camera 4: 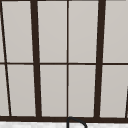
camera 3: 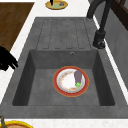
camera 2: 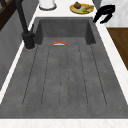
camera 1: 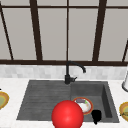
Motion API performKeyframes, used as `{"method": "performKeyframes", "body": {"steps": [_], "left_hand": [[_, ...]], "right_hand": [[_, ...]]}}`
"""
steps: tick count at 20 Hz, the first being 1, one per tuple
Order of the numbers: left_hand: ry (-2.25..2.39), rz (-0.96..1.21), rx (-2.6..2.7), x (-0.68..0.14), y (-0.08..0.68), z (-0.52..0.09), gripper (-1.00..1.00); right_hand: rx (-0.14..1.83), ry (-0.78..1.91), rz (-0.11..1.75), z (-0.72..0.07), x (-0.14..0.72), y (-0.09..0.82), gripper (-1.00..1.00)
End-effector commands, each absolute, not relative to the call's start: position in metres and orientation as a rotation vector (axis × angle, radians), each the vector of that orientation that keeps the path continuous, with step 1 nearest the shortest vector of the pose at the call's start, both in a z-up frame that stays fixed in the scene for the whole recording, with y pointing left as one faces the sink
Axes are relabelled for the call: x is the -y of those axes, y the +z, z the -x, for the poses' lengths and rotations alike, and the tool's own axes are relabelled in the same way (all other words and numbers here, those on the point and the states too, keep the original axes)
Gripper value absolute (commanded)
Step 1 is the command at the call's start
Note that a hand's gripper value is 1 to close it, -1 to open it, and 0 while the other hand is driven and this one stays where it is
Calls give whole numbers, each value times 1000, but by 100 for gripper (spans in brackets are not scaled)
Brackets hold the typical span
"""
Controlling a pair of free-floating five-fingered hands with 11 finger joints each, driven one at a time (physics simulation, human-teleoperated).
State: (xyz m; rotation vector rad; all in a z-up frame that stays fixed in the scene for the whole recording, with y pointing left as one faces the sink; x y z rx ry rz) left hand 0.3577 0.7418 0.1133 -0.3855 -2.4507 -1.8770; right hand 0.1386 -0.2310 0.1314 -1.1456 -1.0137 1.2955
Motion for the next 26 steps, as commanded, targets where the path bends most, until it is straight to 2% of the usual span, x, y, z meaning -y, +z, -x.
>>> {"method": "performKeyframes", "body": {"steps": [1,18,19,22,26], "left_hand": [[-1856,517,2328,-742,111,-361,-100],[-1690,748,2245,-749,97,-391,-100],[-1685,761,2248,-758,94,-392,100],[-1601,927,2205,-775,89,-389,100],[-1598,937,2371,-784,86,-366,100]], "right_hand": [[1014,1295,1146,-139,231,131,0],[1014,1295,1146,-139,231,131,0],[1014,1295,1146,-139,231,131,0],[1014,1295,1146,-139,231,131,0],[1014,1295,1146,-139,231,131,0]]}}
